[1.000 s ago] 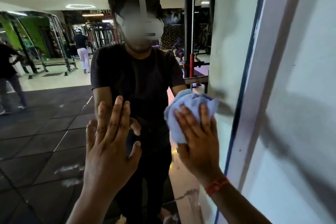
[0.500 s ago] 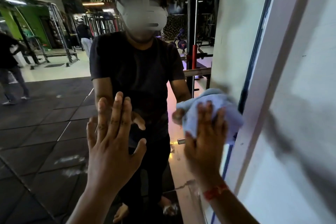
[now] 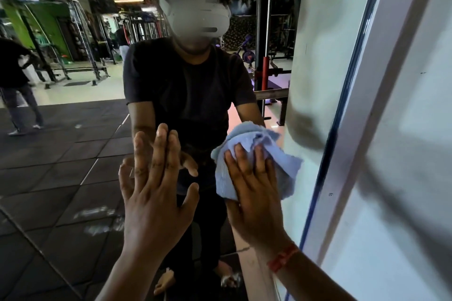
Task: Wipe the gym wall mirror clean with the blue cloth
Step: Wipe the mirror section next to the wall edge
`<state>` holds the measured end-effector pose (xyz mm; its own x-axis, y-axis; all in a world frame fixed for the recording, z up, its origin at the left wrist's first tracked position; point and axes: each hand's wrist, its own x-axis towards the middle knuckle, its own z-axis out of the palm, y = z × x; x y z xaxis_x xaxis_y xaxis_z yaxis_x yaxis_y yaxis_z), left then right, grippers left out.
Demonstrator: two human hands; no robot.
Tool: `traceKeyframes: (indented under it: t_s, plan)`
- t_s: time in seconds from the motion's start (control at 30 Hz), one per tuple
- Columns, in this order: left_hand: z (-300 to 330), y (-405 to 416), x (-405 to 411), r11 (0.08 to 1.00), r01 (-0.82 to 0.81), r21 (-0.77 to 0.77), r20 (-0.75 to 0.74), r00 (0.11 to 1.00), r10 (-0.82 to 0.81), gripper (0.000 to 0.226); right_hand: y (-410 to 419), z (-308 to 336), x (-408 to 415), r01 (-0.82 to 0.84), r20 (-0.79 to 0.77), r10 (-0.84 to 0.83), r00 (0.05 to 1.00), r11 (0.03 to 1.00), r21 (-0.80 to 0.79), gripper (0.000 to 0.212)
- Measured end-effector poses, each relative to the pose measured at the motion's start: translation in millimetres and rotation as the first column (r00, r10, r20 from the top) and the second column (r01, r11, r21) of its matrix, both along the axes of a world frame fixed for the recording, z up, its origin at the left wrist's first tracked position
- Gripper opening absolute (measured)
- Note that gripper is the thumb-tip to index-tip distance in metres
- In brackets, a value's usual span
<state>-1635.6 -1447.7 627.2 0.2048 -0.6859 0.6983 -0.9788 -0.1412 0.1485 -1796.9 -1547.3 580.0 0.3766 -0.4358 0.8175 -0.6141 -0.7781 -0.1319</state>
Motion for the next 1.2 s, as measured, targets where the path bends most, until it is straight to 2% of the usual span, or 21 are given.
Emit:
traceKeyframes:
  t_s: [0.07, 0.17, 0.23, 0.27, 0.33, 0.37, 0.4, 0.47, 0.5, 0.57, 0.63, 0.73, 0.8, 0.83, 0.9, 0.97, 1.0, 1.03, 1.13, 1.17, 1.2]
  plan:
    - [0, 0, 2, 1.0, -0.01, 0.001, 0.004, 1.0, 0.01, 0.099, -20, 29, -24, -0.017, -0.002, 0.017, 1.0, 0.998, -0.063, 0.059]
    - [0, -1, 0, 1.0, -0.017, 0.001, -0.005, 1.0, 0.017, 0.097, -42, 54, -47, 0.176, 0.251, -0.171, 0.953, 0.984, 0.003, 0.057]
    - [-1, -2, -1, 1.0, -0.015, -0.006, 0.0, 1.0, 0.015, 0.098, -30, 39, -29, 0.156, 0.363, -0.179, 0.914, 0.983, 0.093, 0.057]
    - [-1, -2, -1, 1.0, -0.014, -0.01, 0.006, 1.0, 0.014, 0.099, -20, 23, -13, 0.105, 0.313, -0.129, 0.941, 0.99, 0.091, 0.056]
    - [-1, -1, 3, 1.0, -0.007, -0.009, 0.016, 1.0, 0.007, 0.099, -1, 0, 12, -0.026, 0.048, 0.025, 0.999, 1.0, 0.011, 0.055]
    - [-1, 0, 5, 1.0, -0.001, -0.007, 0.016, 1.0, 0.001, 0.097, -3, 1, 14, -0.092, -0.057, 0.089, 0.994, 0.995, -0.049, 0.053]
    - [-1, 2, 6, 1.0, 0.001, -0.007, 0.017, 1.0, -0.001, 0.095, -13, 14, 9, -0.15, -0.1, 0.14, 0.985, 0.983, -0.101, 0.053]
    - [0, 4, 8, 1.0, -0.003, -0.004, 0.025, 1.0, 0.004, 0.089, -30, 47, -8, -0.12, -0.078, 0.107, 0.991, 0.977, -0.175, 0.065]
    - [0, 4, 8, 1.0, -0.006, -0.001, 0.024, 1.0, 0.006, 0.088, -38, 61, -18, -0.039, 0.0, 0.04, 0.999, 0.981, -0.189, 0.071]
    - [0, 4, 7, 1.0, 0.0, -0.001, 0.011, 1.0, 0.0, 0.089, -40, 63, -28, 0.11, 0.208, -0.084, 0.975, 0.987, -0.119, 0.071]
    - [0, 4, 8, 1.0, 0.007, -0.004, 0.004, 1.0, -0.007, 0.088, -24, 37, -17, 0.111, 0.264, -0.102, 0.959, 0.994, -0.017, 0.073]
    - [0, 3, 9, 1.0, 0.014, -0.008, 0.008, 1.0, -0.014, 0.082, -2, 1, 6, -0.012, -0.057, 0.009, 0.998, 0.998, -0.055, 0.074]
    - [-1, 4, 10, 1.0, 0.013, -0.001, -0.001, 1.0, -0.013, 0.078, -16, 20, -2, -0.08, -0.186, 0.049, 0.981, 0.984, -0.161, 0.07]
    - [-1, 5, 11, 1.0, 0.011, -0.001, -0.005, 1.0, -0.011, 0.076, -26, 38, -10, -0.074, -0.189, 0.035, 0.981, 0.976, -0.203, 0.07]
    - [-1, 6, 10, 1.0, 0.011, -0.005, -0.017, 1.0, -0.011, 0.074, -44, 75, -30, 0.01, -0.054, -0.023, 0.998, 0.973, -0.229, 0.071]
    - [-1, 5, 8, 1.0, 0.016, -0.007, -0.028, 0.999, -0.016, 0.075, -41, 87, -34, 0.093, 0.165, -0.069, 0.984, 0.985, -0.146, 0.072]
    - [-1, 5, 7, 1.0, 0.017, -0.007, -0.03, 0.999, -0.017, 0.075, -30, 81, -25, 0.1, 0.227, -0.078, 0.971, 0.991, -0.085, 0.072]
    - [-1, 5, 6, 1.0, 0.017, -0.01, -0.029, 0.999, -0.018, 0.074, -19, 68, -14, 0.081, 0.211, -0.068, 0.975, 0.995, -0.058, 0.071]
    - [0, 7, 7, 0.999, 0.03, -0.014, -0.015, 0.999, -0.03, 0.071, -4, 23, 1, -0.085, -0.162, 0.058, 0.985, 0.983, -0.16, 0.055]
    - [0, 9, 7, 0.999, 0.039, -0.015, -0.016, 0.999, -0.039, 0.07, -12, 28, -7, -0.119, -0.215, 0.078, 0.973, 0.976, -0.185, 0.054]
    - [1, 10, 8, 0.999, 0.046, -0.015, -0.022, 0.999, -0.046, 0.07, -23, 40, -19, -0.102, -0.179, 0.067, 0.982, 0.975, -0.196, 0.056]
